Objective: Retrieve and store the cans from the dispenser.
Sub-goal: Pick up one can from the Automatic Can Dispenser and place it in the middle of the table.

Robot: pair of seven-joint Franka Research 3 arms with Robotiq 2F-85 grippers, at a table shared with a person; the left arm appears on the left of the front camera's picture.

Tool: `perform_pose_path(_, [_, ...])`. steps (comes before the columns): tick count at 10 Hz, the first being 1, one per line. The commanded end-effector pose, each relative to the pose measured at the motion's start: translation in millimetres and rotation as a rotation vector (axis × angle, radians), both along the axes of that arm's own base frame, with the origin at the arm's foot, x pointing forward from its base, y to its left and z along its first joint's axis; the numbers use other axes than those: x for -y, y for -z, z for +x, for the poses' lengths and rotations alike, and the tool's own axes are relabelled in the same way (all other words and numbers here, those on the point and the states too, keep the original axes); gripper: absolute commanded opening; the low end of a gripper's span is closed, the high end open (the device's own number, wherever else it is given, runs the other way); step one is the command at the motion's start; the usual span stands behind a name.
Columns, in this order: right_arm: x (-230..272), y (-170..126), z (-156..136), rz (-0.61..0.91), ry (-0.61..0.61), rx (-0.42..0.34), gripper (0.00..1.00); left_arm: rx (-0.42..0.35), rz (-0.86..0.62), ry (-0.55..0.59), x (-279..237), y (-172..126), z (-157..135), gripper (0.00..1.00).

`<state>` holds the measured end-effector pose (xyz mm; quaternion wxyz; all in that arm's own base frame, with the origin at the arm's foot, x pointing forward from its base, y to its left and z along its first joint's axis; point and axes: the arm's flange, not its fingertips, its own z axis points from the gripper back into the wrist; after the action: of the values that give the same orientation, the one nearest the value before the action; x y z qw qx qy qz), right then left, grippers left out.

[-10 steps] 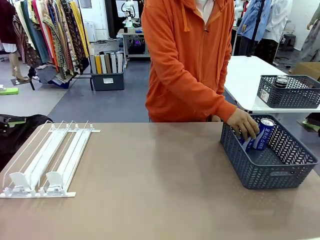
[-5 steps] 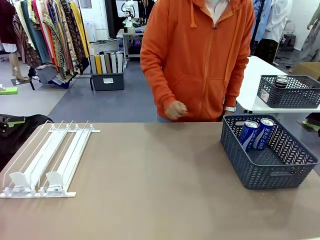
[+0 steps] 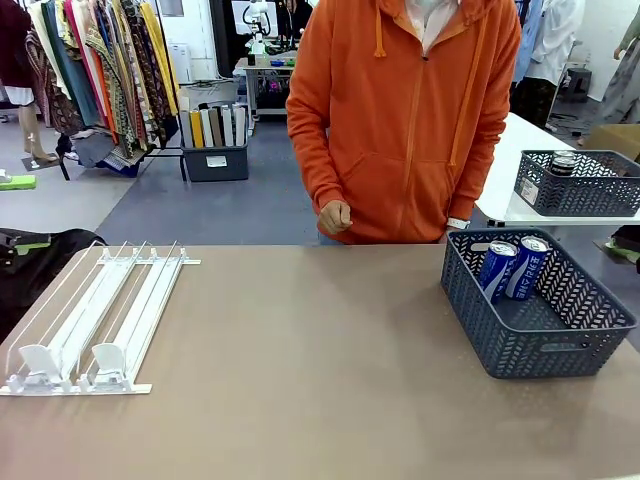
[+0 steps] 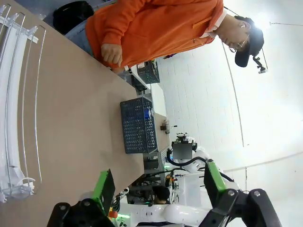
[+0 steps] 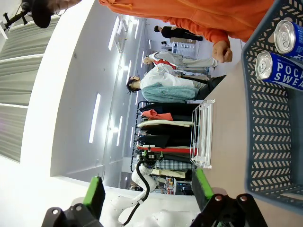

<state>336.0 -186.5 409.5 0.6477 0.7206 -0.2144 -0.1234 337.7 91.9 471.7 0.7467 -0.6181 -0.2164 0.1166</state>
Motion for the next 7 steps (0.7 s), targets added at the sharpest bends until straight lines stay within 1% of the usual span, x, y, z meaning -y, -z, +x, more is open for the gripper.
perform_pose_path(1, [-0.1, -1.0, -1.1, -0.009, -0.014, 0.007, 1.0, 0.003, -0.025, -0.005, 2.9, -2.2, -1.6, 1.0])
perform_pose_path(7, [-0.1, -1.0, -1.1, -0.009, -0.014, 0.007, 1.0, 0.003, -0.025, -0.005, 2.9, -2.2, -1.6, 1.0])
